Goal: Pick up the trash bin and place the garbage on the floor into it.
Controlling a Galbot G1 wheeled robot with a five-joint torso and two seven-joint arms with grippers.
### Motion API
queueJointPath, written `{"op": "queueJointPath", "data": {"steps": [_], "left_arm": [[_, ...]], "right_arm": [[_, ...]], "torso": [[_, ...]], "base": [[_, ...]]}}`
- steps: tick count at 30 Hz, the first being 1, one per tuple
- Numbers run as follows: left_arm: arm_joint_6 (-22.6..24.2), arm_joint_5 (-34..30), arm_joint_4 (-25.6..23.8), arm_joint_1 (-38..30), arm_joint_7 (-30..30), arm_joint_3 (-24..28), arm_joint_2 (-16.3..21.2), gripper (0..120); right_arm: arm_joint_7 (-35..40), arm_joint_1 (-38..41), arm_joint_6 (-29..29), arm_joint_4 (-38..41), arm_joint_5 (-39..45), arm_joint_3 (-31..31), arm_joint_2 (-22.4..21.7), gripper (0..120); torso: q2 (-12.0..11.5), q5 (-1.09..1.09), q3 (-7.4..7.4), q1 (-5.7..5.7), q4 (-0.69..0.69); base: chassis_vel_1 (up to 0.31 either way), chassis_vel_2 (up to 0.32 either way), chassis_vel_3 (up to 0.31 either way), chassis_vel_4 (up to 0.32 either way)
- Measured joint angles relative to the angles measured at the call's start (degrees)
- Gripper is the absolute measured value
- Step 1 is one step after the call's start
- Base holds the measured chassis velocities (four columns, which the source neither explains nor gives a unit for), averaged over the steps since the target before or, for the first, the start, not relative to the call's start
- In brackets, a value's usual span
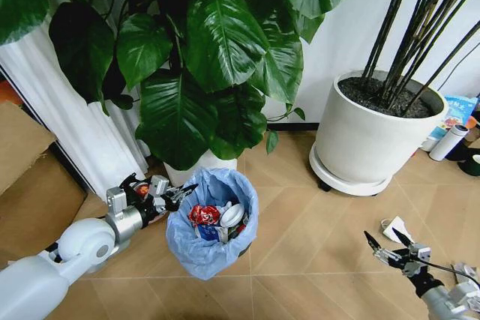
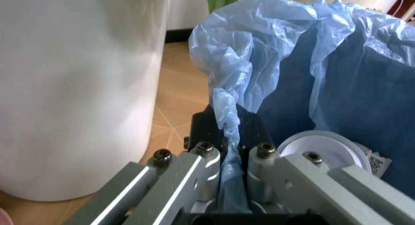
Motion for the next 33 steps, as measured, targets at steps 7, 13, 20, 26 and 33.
{"op": "queueJointPath", "data": {"steps": [7, 13, 20, 26, 33], "left_arm": [[-0.17, 0.44, 0.27, 0.45, -0.04, -0.16, -0.59, 0], [-0.21, 0.43, 0.28, 0.48, -0.04, -0.27, -0.55, 0], [-0.21, 0.43, 0.18, 0.69, -0.03, -0.29, -0.51, 0], [-0.21, 0.36, 0.05, 0.45, -0.09, -0.29, -0.5, 0], [-0.21, 0.3, -0.05, 0.41, -0.15, -0.25, -0.58, 0]], "right_arm": [[0.07, 0.58, 0.03, -0.67, 0.04, -0.14, 0.46, 100], [-0.01, 0.87, 0.25, -0.95, 0.07, -0.29, 0.47, 100], [-0.58, 0.87, 0.66, -1.21, 0.07, -0.4, 0.28, 100], [-0.75, 0.85, 0.69, -1.14, 0.47, -0.4, -0.46, 100], [-0.77, 0.86, 0.69, -1.09, 0.94, -0.4, -0.91, 100]], "torso": [[0.0, -0.01, 0.0, 0.0, -0.01], [0.0, 0.01, 0.0, 0.0, -0.01], [0.0, 0.01, 0.0, 0.0, -0.02], [0.0, 0.0, 0.0, 0.0, 0.0], [0.0, 0.01, 0.0, 0.0, -0.01]], "base": [[-0.038, -0.051, 0.048, 0.044], [-0.114, -0.126, 0.128, 0.122], [-0.117, -0.112, 0.114, 0.114], [-0.075, -0.075, 0.078, 0.076], [-0.08, -0.087, 0.092, 0.084]]}}
